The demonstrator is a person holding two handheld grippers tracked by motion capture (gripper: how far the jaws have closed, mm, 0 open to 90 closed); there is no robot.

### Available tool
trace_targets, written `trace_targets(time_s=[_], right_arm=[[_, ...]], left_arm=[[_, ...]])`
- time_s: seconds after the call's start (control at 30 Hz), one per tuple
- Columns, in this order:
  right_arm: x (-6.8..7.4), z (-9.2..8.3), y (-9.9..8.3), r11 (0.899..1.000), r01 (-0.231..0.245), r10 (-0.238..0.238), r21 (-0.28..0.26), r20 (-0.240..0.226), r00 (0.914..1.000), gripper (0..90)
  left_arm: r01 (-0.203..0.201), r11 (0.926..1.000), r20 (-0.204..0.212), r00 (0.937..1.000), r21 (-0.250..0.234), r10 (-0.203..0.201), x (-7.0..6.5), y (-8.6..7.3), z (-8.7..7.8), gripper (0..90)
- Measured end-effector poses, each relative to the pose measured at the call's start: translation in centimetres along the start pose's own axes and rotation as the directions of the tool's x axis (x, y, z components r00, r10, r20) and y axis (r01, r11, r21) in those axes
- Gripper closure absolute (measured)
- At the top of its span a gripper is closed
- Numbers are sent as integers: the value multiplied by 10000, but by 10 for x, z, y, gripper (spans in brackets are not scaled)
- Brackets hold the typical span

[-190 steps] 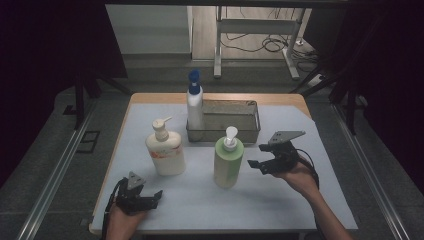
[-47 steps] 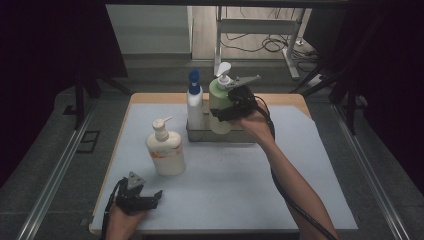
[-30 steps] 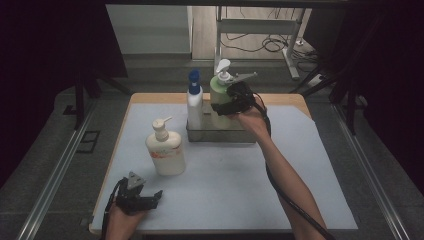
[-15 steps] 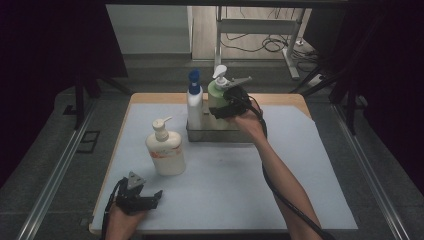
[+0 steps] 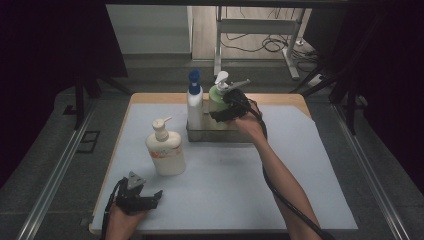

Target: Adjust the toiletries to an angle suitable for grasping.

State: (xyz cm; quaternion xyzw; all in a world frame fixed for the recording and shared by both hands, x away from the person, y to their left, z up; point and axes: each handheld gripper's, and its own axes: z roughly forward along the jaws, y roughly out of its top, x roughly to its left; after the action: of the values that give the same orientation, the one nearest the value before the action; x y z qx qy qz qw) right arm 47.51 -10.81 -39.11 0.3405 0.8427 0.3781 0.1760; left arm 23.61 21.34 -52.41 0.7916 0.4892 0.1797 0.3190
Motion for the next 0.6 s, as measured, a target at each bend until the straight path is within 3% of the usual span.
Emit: trace_targets(time_s=[0.6], right_arm=[[-6, 21, -14, 9969, -231, 244, 759, -160, 9996, 130]], left_arm=[[0, 10000, 3, 10000, 0, 0, 0, 0, 0, 122]])
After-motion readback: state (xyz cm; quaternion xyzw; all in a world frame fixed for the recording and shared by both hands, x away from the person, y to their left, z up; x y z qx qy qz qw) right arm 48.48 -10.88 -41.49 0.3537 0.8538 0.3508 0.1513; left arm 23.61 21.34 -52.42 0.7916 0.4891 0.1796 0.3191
